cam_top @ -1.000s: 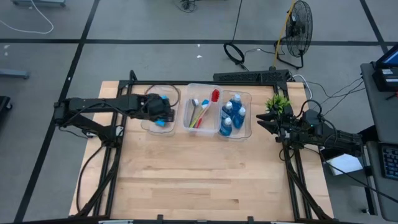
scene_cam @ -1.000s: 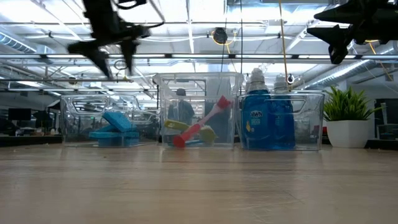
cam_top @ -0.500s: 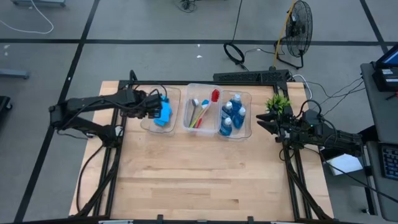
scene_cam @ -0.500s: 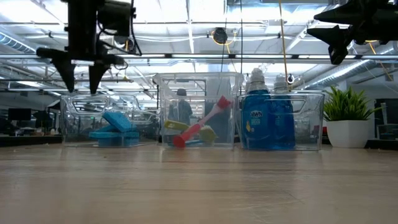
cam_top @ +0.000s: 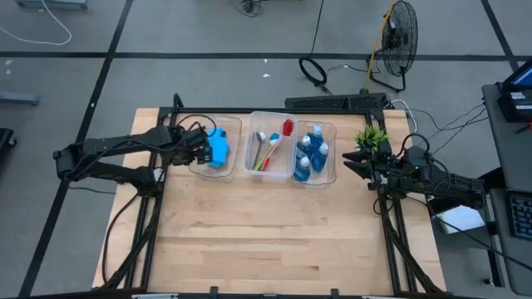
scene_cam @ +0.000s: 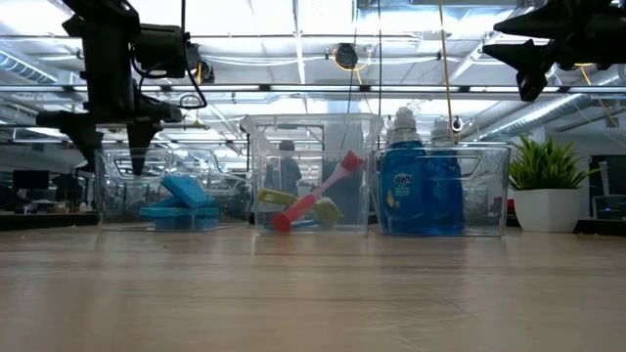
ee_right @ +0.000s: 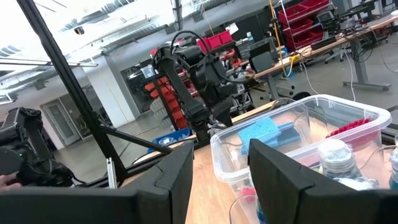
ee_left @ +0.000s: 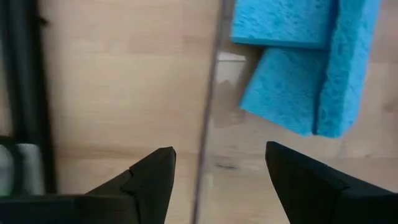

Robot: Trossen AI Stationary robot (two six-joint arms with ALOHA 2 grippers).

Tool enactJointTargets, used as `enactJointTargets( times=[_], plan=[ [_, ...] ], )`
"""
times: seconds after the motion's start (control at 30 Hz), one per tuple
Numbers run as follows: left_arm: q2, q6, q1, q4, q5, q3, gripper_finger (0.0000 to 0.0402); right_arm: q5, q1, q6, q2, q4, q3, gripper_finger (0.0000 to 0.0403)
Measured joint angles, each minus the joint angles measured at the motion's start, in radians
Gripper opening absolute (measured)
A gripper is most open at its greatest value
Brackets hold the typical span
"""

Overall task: Pick & Place Kitchen Sink Supplies
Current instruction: Return to Home Position

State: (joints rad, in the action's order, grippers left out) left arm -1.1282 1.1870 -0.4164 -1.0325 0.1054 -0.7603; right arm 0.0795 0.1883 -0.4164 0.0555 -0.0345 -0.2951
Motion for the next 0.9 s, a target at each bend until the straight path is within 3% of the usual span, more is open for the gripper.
enactJointTargets(
  times=[0.47,0.7,0.9],
  plan=[
    [0.0,0.053,0.054,0.197,-0.071,0.013,0.0253,0.0,0.0,0.002,0.0,0.0,0.0,0.0141],
    [0.002,0.053,0.057,0.141,-0.048,0.013,0.0253,0.0,0.0,0.002,0.0,0.0,0.0,0.0141],
    [0.088,0.057,0.061,0.075,0.019,0.013,0.0253,0.001,0.0,-0.019,0.0,0.0,0.0,0.0141]
  ],
)
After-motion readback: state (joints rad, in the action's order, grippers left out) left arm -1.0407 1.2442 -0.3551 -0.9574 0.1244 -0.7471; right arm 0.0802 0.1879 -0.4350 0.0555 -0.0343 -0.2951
